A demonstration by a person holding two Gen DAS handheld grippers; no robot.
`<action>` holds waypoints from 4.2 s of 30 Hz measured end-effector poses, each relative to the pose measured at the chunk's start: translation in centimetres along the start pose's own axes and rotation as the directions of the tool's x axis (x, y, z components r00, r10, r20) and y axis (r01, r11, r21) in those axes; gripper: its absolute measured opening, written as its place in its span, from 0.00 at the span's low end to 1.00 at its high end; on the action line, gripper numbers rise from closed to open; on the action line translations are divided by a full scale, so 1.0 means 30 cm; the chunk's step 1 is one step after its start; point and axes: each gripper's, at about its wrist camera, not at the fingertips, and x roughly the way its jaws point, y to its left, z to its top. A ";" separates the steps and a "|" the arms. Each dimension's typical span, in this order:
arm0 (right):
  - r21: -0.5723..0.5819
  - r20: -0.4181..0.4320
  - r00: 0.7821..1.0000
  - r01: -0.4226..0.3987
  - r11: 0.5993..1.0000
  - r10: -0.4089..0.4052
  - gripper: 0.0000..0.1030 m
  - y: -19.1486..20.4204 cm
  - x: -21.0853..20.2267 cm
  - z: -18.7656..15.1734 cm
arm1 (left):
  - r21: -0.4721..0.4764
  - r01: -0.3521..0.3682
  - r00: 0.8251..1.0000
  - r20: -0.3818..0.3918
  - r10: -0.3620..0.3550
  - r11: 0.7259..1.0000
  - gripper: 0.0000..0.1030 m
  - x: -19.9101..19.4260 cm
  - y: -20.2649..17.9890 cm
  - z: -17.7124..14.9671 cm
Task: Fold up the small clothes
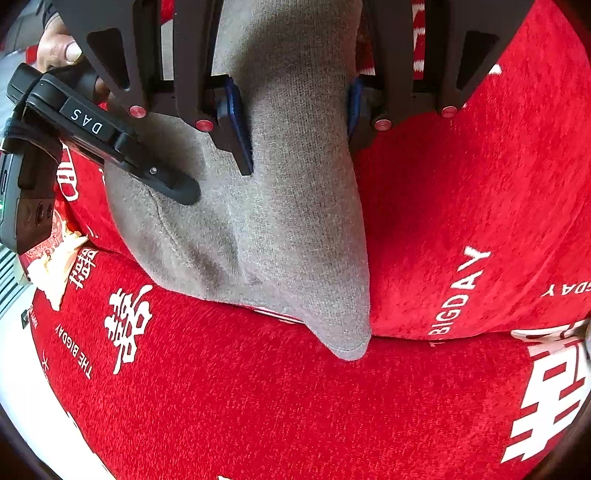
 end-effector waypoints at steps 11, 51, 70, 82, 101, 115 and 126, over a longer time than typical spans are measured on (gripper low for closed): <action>-0.032 -0.005 1.000 -0.003 0.999 0.003 0.35 0.058 -0.027 -0.044 | -0.006 -0.021 1.000 0.002 0.021 1.000 0.43 -0.054 0.017 -0.058; -0.094 0.041 0.998 0.059 0.994 -0.056 0.35 0.253 -0.151 -0.325 | 0.051 -0.019 0.999 0.040 0.017 0.999 0.43 -0.243 0.102 -0.333; -0.159 0.141 0.983 0.139 0.977 -0.117 0.35 0.400 -0.270 -0.377 | 0.087 0.011 0.990 0.142 -0.023 0.996 0.43 -0.388 0.119 -0.389; -0.167 0.101 0.987 0.143 0.976 -0.128 0.35 0.391 -0.211 -0.417 | 0.070 0.010 0.994 0.109 -0.017 0.998 0.43 -0.326 0.169 -0.431; -0.035 0.006 0.998 0.060 0.998 -0.060 0.66 0.215 -0.156 -0.411 | 0.101 -0.112 0.984 0.153 0.096 0.989 0.83 -0.316 0.231 -0.464; -0.104 0.000 0.995 -0.095 0.990 0.096 0.68 0.293 -0.268 -0.481 | 0.169 0.005 0.989 0.142 -0.029 0.986 0.83 -0.397 0.166 -0.492; -0.026 0.071 0.994 -0.079 0.997 0.080 0.71 0.197 -0.261 -0.343 | 0.153 -0.143 0.981 0.149 0.121 0.978 0.83 -0.352 0.157 -0.338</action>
